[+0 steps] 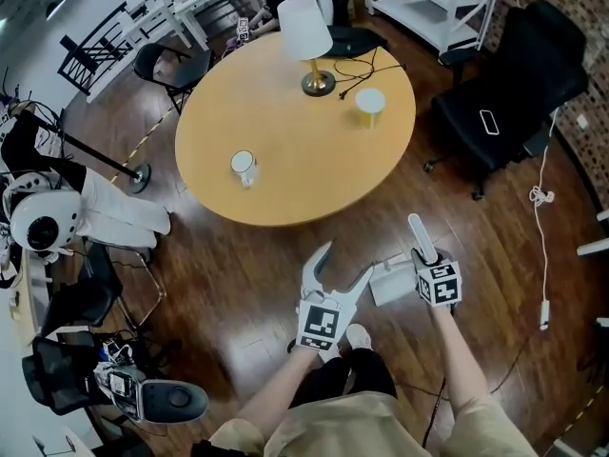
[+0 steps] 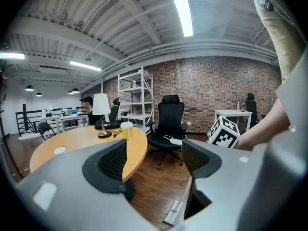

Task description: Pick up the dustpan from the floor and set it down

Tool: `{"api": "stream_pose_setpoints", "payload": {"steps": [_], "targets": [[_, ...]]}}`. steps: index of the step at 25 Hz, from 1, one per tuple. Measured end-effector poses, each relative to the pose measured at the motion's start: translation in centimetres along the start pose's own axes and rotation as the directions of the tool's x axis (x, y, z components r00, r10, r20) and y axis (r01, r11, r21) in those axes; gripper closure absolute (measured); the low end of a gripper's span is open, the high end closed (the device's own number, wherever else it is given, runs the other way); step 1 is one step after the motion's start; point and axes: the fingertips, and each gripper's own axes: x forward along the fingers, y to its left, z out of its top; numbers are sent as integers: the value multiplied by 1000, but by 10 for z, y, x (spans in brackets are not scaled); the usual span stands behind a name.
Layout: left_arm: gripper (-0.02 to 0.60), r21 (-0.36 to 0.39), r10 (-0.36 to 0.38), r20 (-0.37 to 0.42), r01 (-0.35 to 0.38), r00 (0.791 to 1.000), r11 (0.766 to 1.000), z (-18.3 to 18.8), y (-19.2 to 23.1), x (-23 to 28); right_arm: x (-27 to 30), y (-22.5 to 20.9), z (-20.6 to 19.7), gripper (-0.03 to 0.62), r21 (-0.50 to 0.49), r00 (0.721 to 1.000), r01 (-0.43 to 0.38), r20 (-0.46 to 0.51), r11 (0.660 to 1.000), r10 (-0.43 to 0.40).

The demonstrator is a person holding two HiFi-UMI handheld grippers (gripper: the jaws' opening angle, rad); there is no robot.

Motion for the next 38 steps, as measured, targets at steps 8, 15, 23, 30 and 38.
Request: {"api": "stream_pose_setpoints", "payload": {"steps": [8, 15, 23, 30, 38], "targets": [[239, -43, 17, -48, -19, 999, 999, -25, 8, 5, 54, 6, 6, 497, -19, 999, -35, -5, 999, 35], [229, -42, 13, -89, -17, 996, 999, -46, 18, 4, 95, 6, 27, 494, 0, 997, -57, 47, 998, 57], [224, -55, 15, -99, -21, 995, 998, -52, 25, -2, 125, 7, 34, 473, 28, 994, -107, 36, 994, 106], [225, -61, 42, -106, -49, 993, 997, -60, 39, -11, 138, -4, 15, 459, 196, 993, -114, 38, 974, 109], [225, -71, 45, -122, -54, 991, 996, -70, 40, -11, 123, 2, 14, 457, 137, 993, -115, 49, 984, 109]]}}
